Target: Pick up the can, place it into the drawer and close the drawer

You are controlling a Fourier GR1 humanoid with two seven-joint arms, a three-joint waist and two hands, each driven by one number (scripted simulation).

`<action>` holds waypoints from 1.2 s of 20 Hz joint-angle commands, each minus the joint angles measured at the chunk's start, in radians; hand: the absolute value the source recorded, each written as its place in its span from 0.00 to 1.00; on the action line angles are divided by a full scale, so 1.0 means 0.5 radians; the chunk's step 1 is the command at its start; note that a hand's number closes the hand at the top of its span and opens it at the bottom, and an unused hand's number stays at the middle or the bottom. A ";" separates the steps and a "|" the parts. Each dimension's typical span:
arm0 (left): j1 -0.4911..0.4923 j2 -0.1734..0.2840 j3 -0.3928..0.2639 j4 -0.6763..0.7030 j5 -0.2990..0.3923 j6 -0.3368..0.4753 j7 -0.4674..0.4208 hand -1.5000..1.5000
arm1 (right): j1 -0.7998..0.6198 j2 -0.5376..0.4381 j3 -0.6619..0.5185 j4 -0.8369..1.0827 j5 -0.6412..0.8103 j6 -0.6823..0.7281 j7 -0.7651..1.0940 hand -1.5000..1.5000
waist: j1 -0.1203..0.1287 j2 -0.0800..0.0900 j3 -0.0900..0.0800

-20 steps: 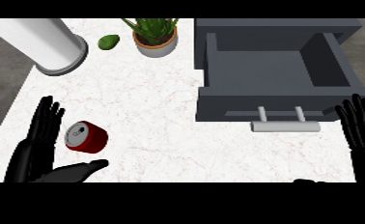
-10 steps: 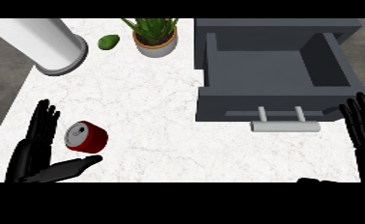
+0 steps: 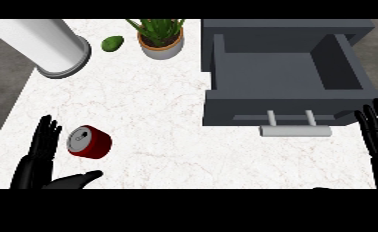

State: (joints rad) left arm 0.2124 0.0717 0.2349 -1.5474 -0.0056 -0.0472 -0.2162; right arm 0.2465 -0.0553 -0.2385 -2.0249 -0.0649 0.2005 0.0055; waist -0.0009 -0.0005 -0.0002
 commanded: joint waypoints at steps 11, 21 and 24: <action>-0.088 0.099 0.107 0.369 0.081 -0.089 -0.155 0.00 | -0.026 0.043 0.026 -0.147 0.057 -0.031 0.117 0.00 | 0.001 -0.001 0.000; -0.338 0.168 0.185 0.857 0.114 -0.062 -0.357 0.00 | -0.271 -0.018 -0.047 0.047 0.009 -0.047 0.189 0.00 | 0.003 0.002 0.000; -0.407 0.168 0.160 1.013 0.092 -0.067 -0.469 0.00 | -0.048 0.108 0.185 -0.220 0.170 -0.138 0.223 0.00 | -0.003 0.001 0.000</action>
State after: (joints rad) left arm 0.0581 0.1509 0.3182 -1.1147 0.0400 -0.0817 -0.4254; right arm 0.2280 -0.0215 -0.2139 -2.1087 -0.0323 0.1817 0.0874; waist -0.0022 -0.0004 0.0000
